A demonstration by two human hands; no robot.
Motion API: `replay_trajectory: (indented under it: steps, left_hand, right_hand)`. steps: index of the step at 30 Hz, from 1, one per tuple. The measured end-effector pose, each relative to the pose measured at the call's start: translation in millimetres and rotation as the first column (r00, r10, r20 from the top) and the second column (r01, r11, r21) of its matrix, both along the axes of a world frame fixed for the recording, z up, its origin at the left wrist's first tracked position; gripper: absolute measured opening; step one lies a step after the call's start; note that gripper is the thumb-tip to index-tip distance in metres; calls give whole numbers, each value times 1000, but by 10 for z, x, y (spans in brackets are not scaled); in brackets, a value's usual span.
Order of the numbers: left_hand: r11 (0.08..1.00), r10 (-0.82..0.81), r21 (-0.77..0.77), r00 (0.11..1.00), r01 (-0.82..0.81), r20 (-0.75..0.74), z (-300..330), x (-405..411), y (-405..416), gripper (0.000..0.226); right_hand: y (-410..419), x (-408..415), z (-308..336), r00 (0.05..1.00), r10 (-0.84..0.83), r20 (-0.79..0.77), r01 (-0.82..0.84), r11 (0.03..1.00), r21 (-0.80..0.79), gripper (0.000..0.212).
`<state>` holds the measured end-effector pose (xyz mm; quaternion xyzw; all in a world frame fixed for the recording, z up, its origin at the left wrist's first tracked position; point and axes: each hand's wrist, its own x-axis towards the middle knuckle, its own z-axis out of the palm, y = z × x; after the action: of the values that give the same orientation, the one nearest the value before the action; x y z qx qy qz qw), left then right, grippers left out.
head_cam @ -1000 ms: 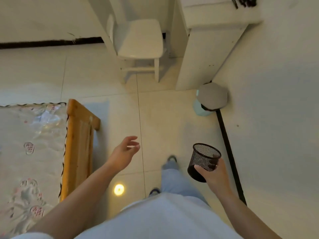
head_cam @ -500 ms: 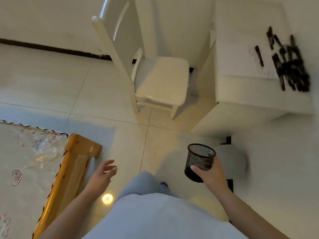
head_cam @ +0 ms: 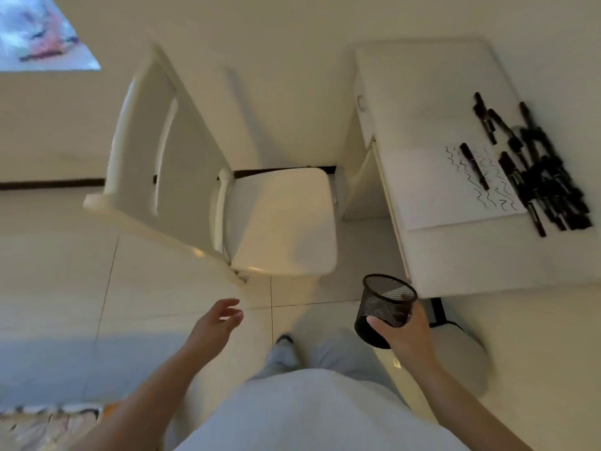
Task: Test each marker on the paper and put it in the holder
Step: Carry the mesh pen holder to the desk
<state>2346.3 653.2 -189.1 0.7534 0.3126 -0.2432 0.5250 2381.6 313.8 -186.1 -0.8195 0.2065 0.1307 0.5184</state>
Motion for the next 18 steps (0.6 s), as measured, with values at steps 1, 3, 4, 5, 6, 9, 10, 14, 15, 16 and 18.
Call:
replay_trajectory:
  steps: [1,3,4,5,6,9,10,14,15,16,18]
  left_hand:
    - [999,-41,4,999,41,3,39,257,-3,21]
    - [994,-112,7,994,112,19,87,754,-43,21]
    - [990,-143,11,989,143,26,97,993,-76,21]
    - [986,-168,15,985,167,35,91,1215,-115,21]
    - [983,-184,19,982,184,45,76,1428,-167,21]
    - [978,-205,38,978,204,41,74,1914,-384,22]
    - [977,-214,37,976,212,41,88,2053,-467,22]
    - [953,-300,55,951,297,68,128,2556,-814,20]
    - [944,-328,63,941,324,80,121,2683,-901,20]
    - [934,-355,68,931,350,89,110,2810,-990,21]
    - [907,-420,65,901,415,105,101,3058,-1202,22]
  right_hand:
    - [7,118,13,999,-37,9,37,999,-6,58]
    - [-6,376,12,995,-96,21,96,995,-5,61]
    - [-22,519,5,993,-115,16,115,993,6,62]
    - [-44,660,-12,991,-132,15,132,991,23,63]
    - [-74,804,-31,988,-150,22,149,988,40,63]
    - [-189,1186,0,979,-197,44,195,979,50,63]
    - [-235,1289,12,978,-205,46,202,978,54,64]
    - [-463,1626,71,974,-226,8,225,971,79,69]
    - [-527,1711,91,972,-233,6,232,969,80,70]
    - [-591,1793,97,972,-235,4,234,970,70,71]
    - [-713,1918,82,964,-265,0,264,963,51,74]
